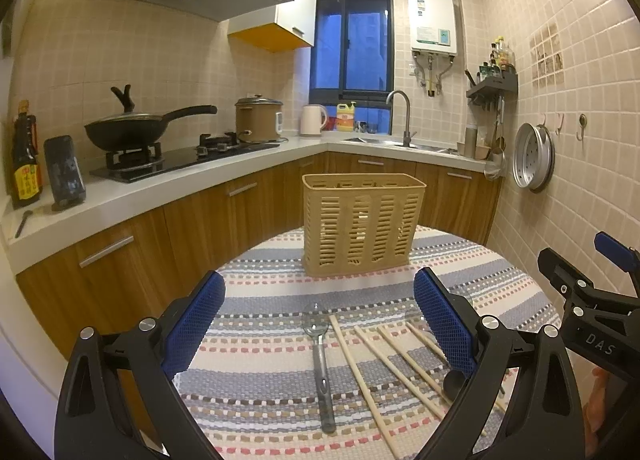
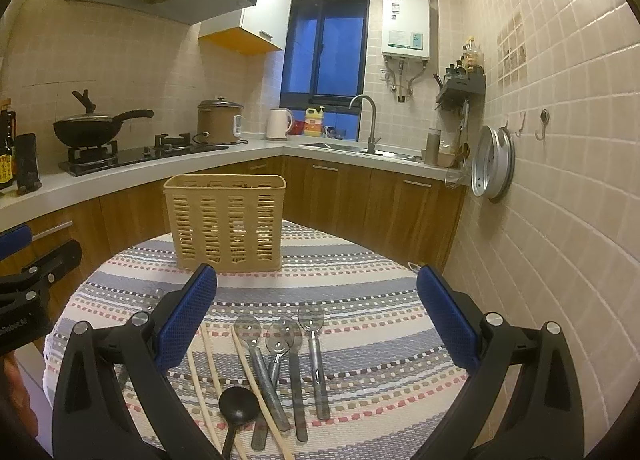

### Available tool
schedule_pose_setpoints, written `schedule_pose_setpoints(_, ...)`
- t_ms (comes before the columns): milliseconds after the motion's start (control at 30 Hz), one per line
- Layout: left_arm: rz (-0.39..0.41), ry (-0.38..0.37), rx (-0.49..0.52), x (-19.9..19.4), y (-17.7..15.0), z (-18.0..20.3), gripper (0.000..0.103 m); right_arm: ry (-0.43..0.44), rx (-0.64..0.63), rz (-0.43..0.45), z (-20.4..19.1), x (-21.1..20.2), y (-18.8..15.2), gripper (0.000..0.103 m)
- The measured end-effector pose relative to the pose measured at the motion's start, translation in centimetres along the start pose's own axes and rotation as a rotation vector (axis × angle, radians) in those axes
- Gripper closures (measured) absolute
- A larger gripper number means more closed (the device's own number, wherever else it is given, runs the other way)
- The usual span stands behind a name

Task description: Organize utensils

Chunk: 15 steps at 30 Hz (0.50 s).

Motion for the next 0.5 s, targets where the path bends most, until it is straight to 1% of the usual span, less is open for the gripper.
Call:
schedule_pose_setpoints(267,-0.009,-0.002,-0.003,0.2,-0.1,-0.1,0.010,-0.004,0.014,-0.008,0.4,0.1,0.0,0.008)
schedule_pose_setpoints(367,-0.016,-0.003,0.007,0.6,0.0,-0.6,0.010,-0.030,0.027,-0.001,1.2,0.2,0.6,0.008)
schedule_pose_setpoints(433,-0.033,-0.023,-0.020,1.1,0.7,-1.8,0.010,-0.067,0.043,0.013,2.3,0.3,1.7,0.008)
schedule_pose_setpoints(467,-0.044,-0.031,-0.050,1.5,1.3,-2.8,0.010,-0.070,0.059,0.015,3.0,0.4,2.5,0.008)
schedule_pose_setpoints(500,-0.072,-0.047,-0.095,2.2,1.9,-4.2,0.010,-0.062,0.083,0.012,3.7,0.6,3.1,0.008)
Point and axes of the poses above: each gripper's, at about its wrist camera, not at the fingertips, and x roughly the way its jaws point, z to its right, y to its top, the point moved 8 cm from there along x, roughly the way its jaws point, and after that the axes turned 4 degrees about z, right-handed, at the moved point
